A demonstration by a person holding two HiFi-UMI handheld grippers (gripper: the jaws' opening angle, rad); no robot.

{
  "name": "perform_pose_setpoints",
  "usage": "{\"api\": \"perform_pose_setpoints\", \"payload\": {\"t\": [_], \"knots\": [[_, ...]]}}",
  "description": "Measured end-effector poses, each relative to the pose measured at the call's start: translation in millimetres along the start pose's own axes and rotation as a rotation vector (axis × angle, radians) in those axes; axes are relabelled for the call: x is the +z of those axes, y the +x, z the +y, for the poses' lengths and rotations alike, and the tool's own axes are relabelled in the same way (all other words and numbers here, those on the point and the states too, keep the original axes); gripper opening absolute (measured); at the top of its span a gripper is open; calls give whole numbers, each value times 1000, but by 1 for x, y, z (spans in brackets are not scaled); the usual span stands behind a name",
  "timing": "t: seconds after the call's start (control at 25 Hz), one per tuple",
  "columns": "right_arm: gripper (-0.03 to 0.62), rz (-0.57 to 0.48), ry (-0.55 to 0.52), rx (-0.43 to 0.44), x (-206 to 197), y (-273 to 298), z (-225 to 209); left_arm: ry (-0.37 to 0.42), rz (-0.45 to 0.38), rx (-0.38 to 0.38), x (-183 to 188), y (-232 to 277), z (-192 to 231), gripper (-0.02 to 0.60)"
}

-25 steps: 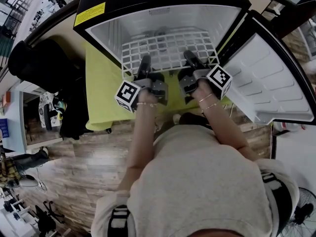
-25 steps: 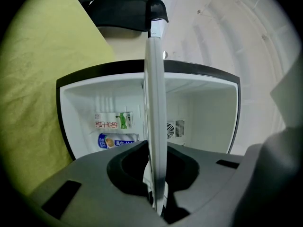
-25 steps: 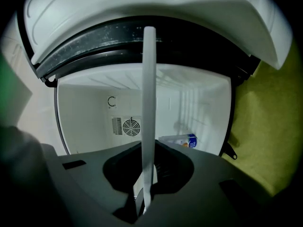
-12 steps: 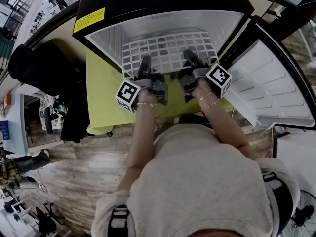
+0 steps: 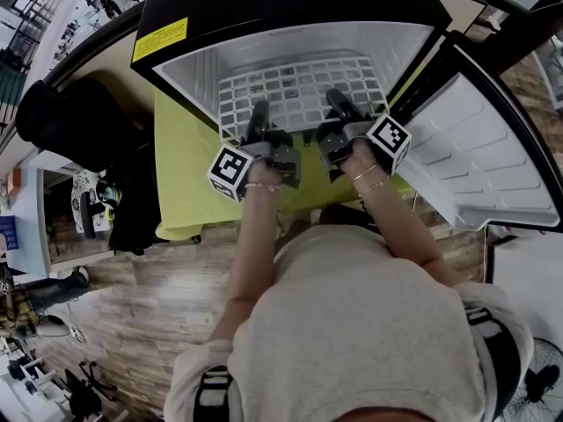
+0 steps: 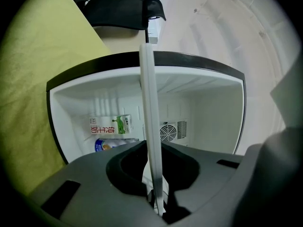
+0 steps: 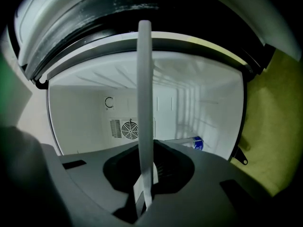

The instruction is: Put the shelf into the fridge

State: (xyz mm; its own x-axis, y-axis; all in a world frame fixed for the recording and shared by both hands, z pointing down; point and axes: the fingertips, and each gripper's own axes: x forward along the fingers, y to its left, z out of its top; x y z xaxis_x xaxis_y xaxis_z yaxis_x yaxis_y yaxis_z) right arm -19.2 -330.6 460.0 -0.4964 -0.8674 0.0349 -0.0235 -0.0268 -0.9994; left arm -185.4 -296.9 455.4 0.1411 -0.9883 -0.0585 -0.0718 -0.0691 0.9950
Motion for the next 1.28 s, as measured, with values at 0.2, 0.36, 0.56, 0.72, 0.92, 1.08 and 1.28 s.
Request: {"api": "perform_pose_setpoints", "payload": {"t": [0.2,0.36,0.56,0.72,0.92,1.08,1.28], "knots": [[41,22,6,17,-4,-8,-3,18,-12,10,-3,-10,3,87],[98,23,7,12,-9,-15,-6,10,-10,23,-7,-18,5,106],[90,26,6,44,-15,-25,0,1,-20,23,-5,-30,4,104],[35,-7,10,66,-14,-33,3,-19,-22,10,-6,-35,4,104],[31,-7,15,72,-16,-39,4,-29,-14,-32,-8,-38,-4,62],[34,-7,1,76,-17,-44,4,-42,-15,-50,-10,-41,-7,35],[32,-10,-10,83,-19,-45,5,-68,-8,-70,-12,-44,-11,35]]}}
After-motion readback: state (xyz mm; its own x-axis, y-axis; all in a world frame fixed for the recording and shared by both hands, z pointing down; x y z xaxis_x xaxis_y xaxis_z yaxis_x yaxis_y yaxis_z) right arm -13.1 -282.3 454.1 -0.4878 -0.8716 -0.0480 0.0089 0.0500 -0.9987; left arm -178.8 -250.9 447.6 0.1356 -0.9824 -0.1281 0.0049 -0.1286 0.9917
